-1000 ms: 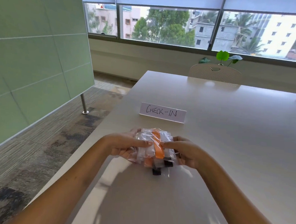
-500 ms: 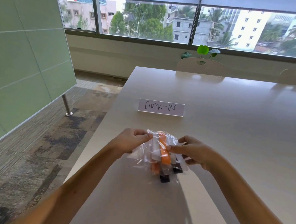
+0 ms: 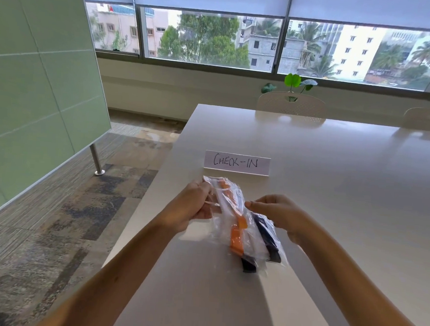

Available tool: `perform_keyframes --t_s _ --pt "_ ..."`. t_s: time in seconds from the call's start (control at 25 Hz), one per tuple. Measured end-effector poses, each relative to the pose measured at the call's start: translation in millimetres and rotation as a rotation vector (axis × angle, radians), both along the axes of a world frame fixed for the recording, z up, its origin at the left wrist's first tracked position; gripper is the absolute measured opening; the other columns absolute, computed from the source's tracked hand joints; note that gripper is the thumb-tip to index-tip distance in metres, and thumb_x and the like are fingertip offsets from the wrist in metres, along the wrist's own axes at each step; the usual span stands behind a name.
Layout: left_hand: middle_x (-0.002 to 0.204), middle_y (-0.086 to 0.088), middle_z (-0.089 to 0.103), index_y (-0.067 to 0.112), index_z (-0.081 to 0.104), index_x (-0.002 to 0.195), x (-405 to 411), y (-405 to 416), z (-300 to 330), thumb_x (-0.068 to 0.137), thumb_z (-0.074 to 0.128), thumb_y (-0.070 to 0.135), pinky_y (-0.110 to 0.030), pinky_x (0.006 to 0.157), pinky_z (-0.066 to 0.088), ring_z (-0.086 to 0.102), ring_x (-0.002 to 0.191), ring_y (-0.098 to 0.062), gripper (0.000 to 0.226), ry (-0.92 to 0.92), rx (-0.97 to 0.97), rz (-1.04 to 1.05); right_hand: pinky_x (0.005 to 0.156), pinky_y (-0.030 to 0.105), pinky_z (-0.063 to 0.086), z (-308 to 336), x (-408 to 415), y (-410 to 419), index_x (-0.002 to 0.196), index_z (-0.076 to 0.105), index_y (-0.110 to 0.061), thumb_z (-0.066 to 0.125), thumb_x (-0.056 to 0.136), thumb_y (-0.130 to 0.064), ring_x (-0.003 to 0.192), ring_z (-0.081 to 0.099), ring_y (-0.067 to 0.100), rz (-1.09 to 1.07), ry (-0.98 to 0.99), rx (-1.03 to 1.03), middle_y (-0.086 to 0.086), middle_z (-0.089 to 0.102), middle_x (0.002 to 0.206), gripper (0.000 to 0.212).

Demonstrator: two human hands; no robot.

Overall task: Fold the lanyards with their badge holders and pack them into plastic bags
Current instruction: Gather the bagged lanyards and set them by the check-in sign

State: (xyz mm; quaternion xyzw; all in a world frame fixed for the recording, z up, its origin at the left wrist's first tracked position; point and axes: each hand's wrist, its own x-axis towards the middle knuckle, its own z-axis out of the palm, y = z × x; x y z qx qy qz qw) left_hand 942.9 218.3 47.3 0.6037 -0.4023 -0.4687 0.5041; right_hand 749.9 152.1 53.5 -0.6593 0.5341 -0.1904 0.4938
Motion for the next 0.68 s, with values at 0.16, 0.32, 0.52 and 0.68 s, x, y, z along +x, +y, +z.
perform_keyframes --t_s 0.16,0.32,0.52,0.68 --pt "0.086 -0.009 0.072 0.011 0.059 0.106 29 -13 -3 0.099 0.031 0.020 -0.038 0.065 0.060 0.071 0.078 -0.024 0.030 0.175 0.021 0.130 0.063 0.023 0.040 -7 5 -7 0.093 0.061 -0.014 0.066 0.085 -0.031 0.078 0.050 0.012 -0.007 0.004 -0.014 0.002 0.060 0.093 0.019" --pt "0.107 -0.018 0.061 0.005 0.047 0.119 71 -34 -12 0.097 0.038 0.019 -0.034 0.054 0.056 0.064 0.075 -0.023 0.028 0.063 0.087 0.365 0.064 0.025 0.043 -13 -4 -16 0.104 0.056 -0.013 0.068 0.084 -0.031 0.082 0.050 0.014 -0.055 0.101 -0.026 0.004 0.056 0.100 0.029" --pt "0.115 -0.022 0.060 -0.001 0.047 0.120 92 -48 -17 0.080 0.074 0.021 -0.049 0.077 0.057 0.065 0.093 -0.032 0.053 0.072 0.119 0.293 0.054 0.026 0.038 -18 -15 -17 0.108 0.053 -0.009 0.075 0.075 -0.042 0.070 0.044 0.017 -0.028 0.244 -0.009 0.006 0.051 0.088 0.051" --pt "0.103 -0.005 0.052 0.010 0.044 0.109 92 -58 -17 0.070 0.082 0.019 -0.015 0.043 0.048 0.056 0.078 -0.013 0.055 -0.303 0.135 0.260 0.064 0.030 0.035 -24 -17 -18 0.101 0.059 -0.003 0.074 0.069 -0.054 0.074 0.044 0.018 0.038 0.365 -0.106 0.008 0.056 0.083 0.062"
